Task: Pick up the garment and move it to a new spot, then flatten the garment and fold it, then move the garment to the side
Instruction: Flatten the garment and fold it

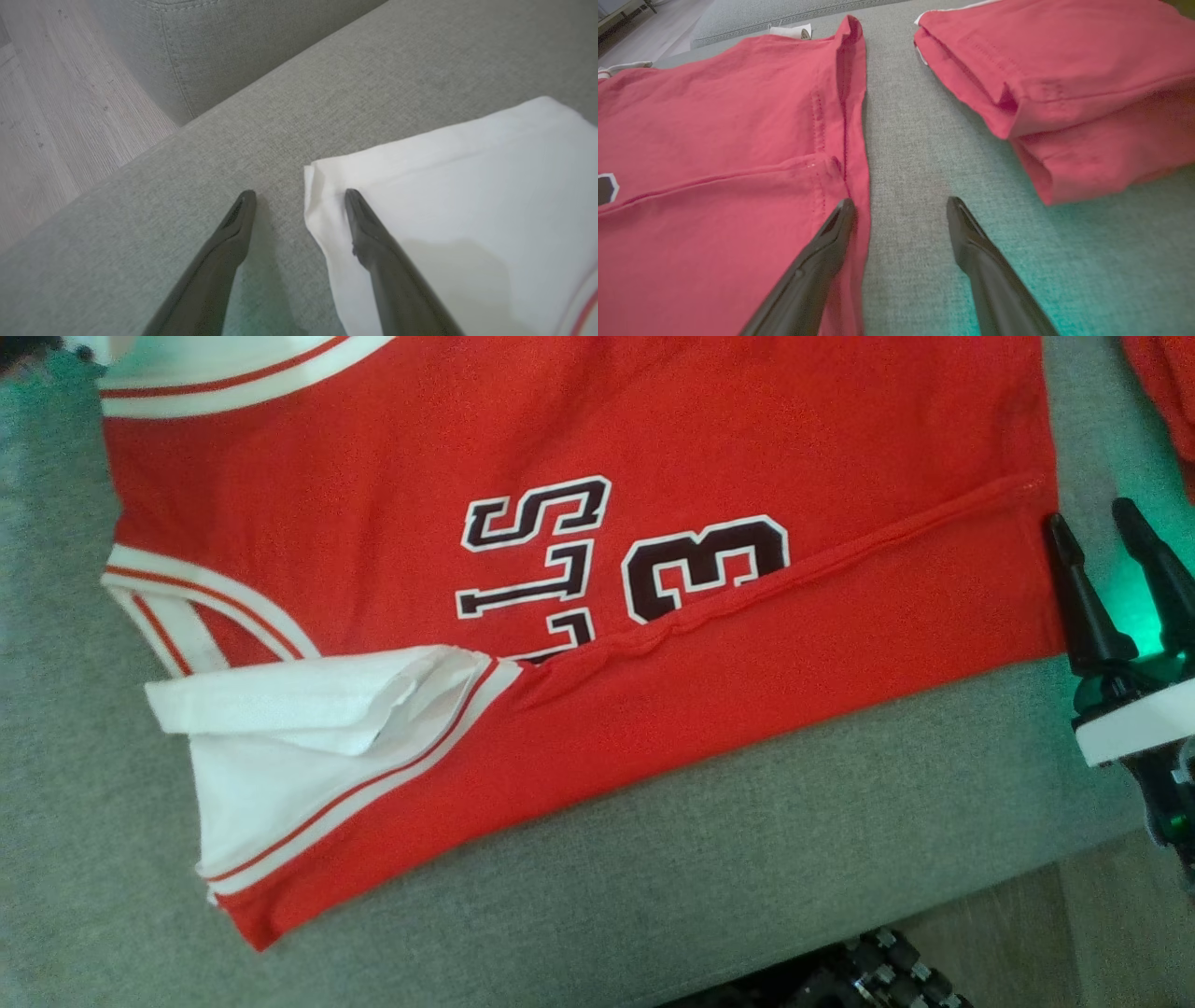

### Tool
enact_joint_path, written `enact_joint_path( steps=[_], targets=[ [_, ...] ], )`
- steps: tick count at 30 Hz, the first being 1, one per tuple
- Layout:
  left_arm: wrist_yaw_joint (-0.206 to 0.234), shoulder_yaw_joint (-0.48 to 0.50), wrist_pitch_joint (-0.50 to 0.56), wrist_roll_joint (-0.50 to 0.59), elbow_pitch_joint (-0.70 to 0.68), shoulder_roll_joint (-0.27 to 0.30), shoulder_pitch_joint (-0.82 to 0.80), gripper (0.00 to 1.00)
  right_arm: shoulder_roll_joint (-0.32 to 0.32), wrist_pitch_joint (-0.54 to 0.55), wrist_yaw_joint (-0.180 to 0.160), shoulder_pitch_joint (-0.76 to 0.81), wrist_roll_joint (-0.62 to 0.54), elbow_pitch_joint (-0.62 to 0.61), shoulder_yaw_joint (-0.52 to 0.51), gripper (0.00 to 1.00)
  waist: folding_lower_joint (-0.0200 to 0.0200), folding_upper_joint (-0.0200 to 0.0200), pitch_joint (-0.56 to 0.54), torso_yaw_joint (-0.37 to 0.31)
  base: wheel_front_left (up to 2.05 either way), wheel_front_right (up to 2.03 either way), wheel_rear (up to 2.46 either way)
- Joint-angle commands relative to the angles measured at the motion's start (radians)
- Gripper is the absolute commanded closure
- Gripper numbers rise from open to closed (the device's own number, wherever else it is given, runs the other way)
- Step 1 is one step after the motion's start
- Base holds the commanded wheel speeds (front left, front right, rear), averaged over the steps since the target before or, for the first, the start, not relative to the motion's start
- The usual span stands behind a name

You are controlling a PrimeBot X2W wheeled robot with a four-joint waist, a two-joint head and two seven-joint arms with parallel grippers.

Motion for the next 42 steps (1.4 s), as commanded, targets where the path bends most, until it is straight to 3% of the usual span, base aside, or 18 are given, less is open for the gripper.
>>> enact_joint_path(
  steps=[1,5,6,8,10,11,20,25,31,42],
  targets=[
    [0.002,0.022,-0.006,-0.002,-0.010,0.056,-0.044,0.00,-0.024,-0.011,0.007,0.014,-0.002,-0.011,0.012,0.00,0.0000,0.0000,0.005,-0.007,0.00,0.00,0.00],
    [0.002,0.001,-0.017,-0.016,0.008,0.067,-0.050,0.00,-0.025,-0.014,0.007,0.009,0.000,-0.007,0.016,0.00,0.0000,0.0000,0.011,-0.012,0.00,0.00,0.00],
    [0.002,-0.004,-0.017,-0.019,0.010,0.068,-0.052,0.08,-0.027,-0.015,0.007,0.008,0.001,-0.006,0.015,0.00,0.0000,0.0000,0.013,-0.012,0.00,0.00,0.00],
    [0.002,-0.017,-0.021,-0.026,0.008,0.071,-0.059,0.55,-0.030,-0.015,0.007,0.005,0.002,-0.004,0.012,0.00,0.0000,0.0000,0.016,-0.011,0.00,0.00,0.00],
    [0.002,-0.027,-0.032,-0.037,0.001,0.073,-0.065,0.80,-0.033,-0.014,0.007,0.001,0.003,-0.004,0.011,0.00,0.0000,0.0000,0.020,-0.012,0.00,0.00,0.00],
    [0.002,-0.031,-0.038,-0.045,-0.003,0.074,-0.068,1.00,-0.034,-0.014,0.007,-0.002,0.004,-0.004,0.011,0.00,0.0000,0.0000,0.023,-0.012,0.00,0.00,0.00],
    [0.002,-0.086,-0.078,-0.077,-0.031,0.093,-0.101,1.00,-0.059,-0.017,0.007,-0.069,0.038,-0.027,-0.015,0.00,0.0000,0.0000,0.032,-0.010,0.00,0.00,0.00],
    [0.002,-0.129,-0.105,-0.100,-0.050,0.096,-0.121,1.00,-0.107,0.084,0.007,-0.208,0.091,-0.036,0.013,0.00,0.0000,0.0000,0.016,0.007,0.00,0.00,0.00],
    [0.002,-0.182,-0.131,-0.120,-0.077,0.081,-0.160,1.00,-0.141,0.226,0.007,-0.413,0.118,0.064,0.101,0.00,0.0000,0.0000,0.019,0.054,0.00,0.00,0.00],
    [0.002,-0.271,-0.190,-0.160,-0.105,0.081,-0.218,1.00,-0.157,0.322,0.007,-0.632,0.110,0.271,0.250,0.00,0.0000,0.0000,0.037,0.119,0.00,0.00,0.00]
  ],
)
